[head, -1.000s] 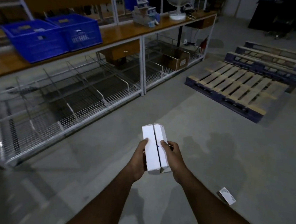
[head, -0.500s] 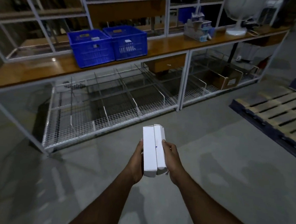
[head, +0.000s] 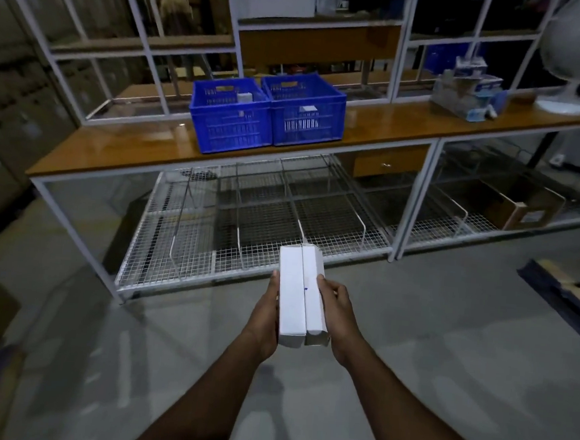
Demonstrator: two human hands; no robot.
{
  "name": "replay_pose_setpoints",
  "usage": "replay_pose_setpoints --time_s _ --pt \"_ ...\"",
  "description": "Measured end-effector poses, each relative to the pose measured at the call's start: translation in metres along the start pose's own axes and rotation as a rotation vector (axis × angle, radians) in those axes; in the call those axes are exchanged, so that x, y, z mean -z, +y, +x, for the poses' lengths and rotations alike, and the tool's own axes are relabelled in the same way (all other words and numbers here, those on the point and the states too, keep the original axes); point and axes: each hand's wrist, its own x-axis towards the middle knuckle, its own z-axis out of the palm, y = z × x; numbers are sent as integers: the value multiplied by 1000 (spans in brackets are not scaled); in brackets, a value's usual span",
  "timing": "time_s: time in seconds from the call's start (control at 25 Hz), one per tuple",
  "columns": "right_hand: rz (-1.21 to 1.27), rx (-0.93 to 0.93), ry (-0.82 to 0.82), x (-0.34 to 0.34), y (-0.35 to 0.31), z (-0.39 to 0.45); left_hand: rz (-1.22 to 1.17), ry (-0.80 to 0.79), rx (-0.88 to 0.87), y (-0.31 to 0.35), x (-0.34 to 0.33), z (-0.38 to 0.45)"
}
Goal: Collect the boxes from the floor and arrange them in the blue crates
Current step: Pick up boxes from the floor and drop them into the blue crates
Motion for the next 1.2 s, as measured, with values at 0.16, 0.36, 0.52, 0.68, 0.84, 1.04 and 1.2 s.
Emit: replay_pose_setpoints --time_s 0.16,0.36,0.52,0.68,0.84,1.04,1.2 --pt "-10 32 -8 -19 -27 65 -16 15 -9 30 8 67" --pt "-22 51 3 -52 -70 158 -41 -24 -21 83 24 161" --pt "-13 132 58 -80 -114 227 -11 -94 -15 147 32 231" --pt "2 231 106 -95 -155 295 -54 -193 34 206 25 291" --pt "4 276 96 -102 -187 365 -85 -257 6 242 19 351" --pt "83 331 38 -111 -238 462 -83 -230 -94 292 -3 438" --pt "99 374 16 -106 -301 536 -34 -169 -202 349 -36 513"
